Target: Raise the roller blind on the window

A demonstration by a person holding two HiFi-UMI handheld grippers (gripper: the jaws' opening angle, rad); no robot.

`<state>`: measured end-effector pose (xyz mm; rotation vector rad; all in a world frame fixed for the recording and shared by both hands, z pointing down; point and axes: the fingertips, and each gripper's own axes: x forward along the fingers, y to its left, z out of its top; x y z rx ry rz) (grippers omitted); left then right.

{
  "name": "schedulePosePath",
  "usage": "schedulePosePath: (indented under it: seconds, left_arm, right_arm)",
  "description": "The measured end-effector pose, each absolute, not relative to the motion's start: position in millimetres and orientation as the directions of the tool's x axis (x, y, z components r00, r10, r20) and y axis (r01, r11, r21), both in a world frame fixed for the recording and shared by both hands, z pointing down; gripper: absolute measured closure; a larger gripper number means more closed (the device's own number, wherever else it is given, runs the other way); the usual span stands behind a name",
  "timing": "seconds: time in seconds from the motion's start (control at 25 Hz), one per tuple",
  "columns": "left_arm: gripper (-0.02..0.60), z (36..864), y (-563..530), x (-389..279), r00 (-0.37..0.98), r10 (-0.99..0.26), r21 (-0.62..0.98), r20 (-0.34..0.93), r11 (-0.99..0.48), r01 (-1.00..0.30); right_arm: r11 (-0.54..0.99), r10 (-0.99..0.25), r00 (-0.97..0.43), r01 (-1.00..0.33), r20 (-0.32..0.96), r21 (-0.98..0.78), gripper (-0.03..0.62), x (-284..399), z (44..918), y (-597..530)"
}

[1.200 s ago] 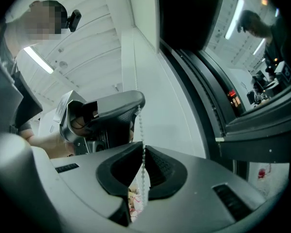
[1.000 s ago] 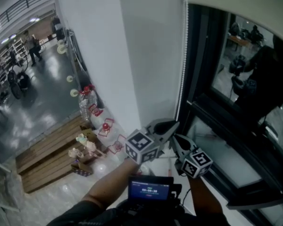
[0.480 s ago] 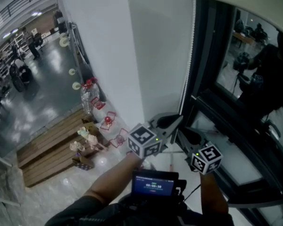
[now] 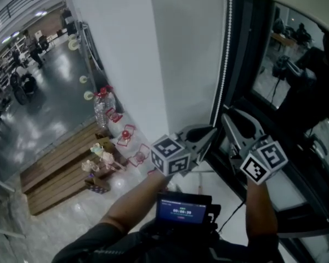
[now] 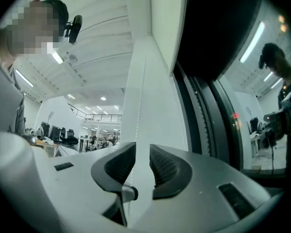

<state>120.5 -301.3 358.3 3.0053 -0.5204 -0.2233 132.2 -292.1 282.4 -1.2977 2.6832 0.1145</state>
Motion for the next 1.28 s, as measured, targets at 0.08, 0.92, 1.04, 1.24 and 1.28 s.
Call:
schedulePosePath:
  seconds: [0.08,0.92,1.04,1.24,1.28]
  left_arm:
    - [0.580,358,-300,123,0.934,-0.333,0.098,-0.127,-0.942,-0.322]
    - [0.580,359,-286,123,0.934,-0.331,0.058,-0.130,-0.943,-0.327]
    - [0.580,367,-286,123,0.932,-0.348,0.059,-0.105,-0.937,-0.343]
    - [0.580,402,-288,123,0.930,-0.366,0.074,-0.037,-0.929,-0.363]
    - [0.580,410,-289,123,0.929,-0.370,0.076,-0.024,-0.927,-0.367]
  right_arm:
    - [0.625,-0.764,-0.617,-0.780,-0.187,0.019,0.488,125,275,-296]
    - [0.690,-0.690,-0.638,-0.722,-0.342,-0.045,0.583,105,252,-295]
    - [0.685,-0.698,-0.636,-0.727,-0.328,-0.049,0.584,105,264,-294]
    - [0.679,-0.719,-0.640,-0.730,-0.270,-0.076,0.585,102,299,-297]
    - [0.677,-0.723,-0.641,-0.732,-0.258,-0.081,0.585,103,307,-298]
